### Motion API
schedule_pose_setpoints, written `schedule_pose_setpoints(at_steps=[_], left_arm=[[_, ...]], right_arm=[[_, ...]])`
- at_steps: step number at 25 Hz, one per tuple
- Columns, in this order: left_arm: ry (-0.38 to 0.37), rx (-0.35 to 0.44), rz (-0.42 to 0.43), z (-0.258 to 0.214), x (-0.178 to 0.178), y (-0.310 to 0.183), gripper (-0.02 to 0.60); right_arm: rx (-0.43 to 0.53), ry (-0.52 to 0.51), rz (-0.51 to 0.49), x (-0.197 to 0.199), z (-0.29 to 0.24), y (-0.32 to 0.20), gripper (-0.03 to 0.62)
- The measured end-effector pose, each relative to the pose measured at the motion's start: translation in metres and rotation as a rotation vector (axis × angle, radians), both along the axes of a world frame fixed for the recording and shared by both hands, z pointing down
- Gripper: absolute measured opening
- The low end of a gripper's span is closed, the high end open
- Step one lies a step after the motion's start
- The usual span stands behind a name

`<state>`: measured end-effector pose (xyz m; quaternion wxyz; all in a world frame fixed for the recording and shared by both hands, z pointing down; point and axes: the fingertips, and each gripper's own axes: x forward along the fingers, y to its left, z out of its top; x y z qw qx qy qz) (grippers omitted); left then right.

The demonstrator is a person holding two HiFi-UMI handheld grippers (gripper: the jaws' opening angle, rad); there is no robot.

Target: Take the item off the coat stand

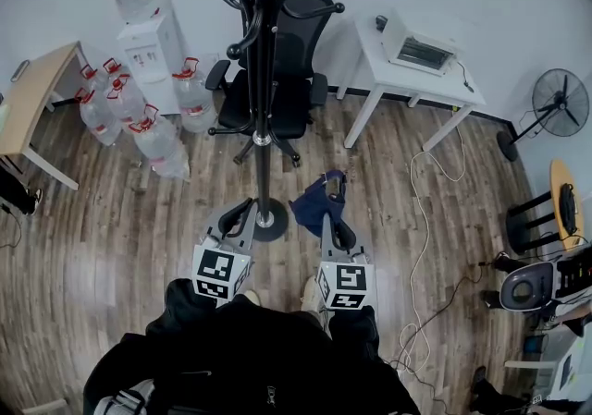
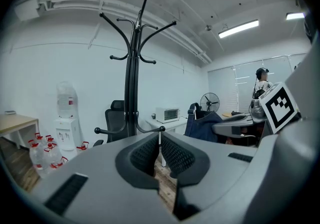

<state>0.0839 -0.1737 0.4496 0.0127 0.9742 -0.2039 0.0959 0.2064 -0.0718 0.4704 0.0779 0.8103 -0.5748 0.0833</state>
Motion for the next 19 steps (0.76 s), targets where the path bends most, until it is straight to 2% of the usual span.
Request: schedule_pose_setpoints(at_steps=[19], left_arm=[[0.001, 0.003, -0.008, -0.0023, 0.0016, -0.0003, 0.032]], right_arm=[[0.009, -0.004, -0.010, 0.0014, -0.0034, -0.0009, 0.037]])
